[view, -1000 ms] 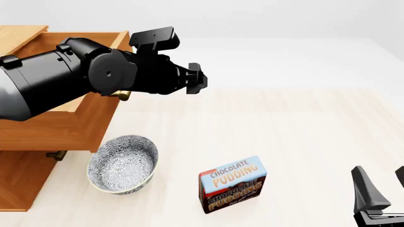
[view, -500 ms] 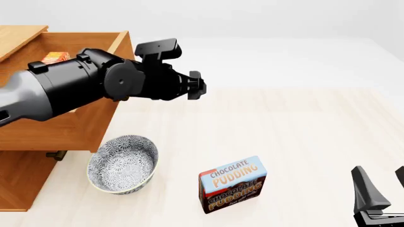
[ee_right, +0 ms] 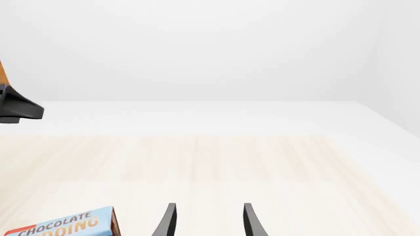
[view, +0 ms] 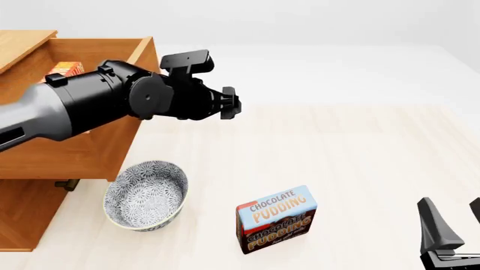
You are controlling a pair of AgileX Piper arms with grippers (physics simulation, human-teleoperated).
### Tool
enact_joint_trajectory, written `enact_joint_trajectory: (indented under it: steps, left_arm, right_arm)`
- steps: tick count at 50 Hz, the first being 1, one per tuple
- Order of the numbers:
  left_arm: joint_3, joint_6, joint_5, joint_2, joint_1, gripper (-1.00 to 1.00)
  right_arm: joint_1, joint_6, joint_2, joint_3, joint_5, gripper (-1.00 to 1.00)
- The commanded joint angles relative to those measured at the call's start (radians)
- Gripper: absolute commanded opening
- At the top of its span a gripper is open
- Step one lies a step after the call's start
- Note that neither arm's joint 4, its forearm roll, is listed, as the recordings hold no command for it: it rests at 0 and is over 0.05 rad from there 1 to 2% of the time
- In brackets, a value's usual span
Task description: Put the butter at the back in the top drawer of the cabinet and close it.
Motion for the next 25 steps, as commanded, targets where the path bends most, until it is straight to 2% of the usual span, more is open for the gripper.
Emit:
enact_joint_trajectory:
  steps: [1, 25]
  left_arm:
    - [-0.017, 0.026, 0.012, 0.004, 0.027, 1.00]
    - [-0.027, 0.072, 0.035, -0.012, 0.085, 1.00]
  right_arm:
    - [0.000, 0.000, 0.000, 0.000, 0.000, 1.00]
    - [0.000, 0.000, 0.000, 0.000, 0.000, 1.00]
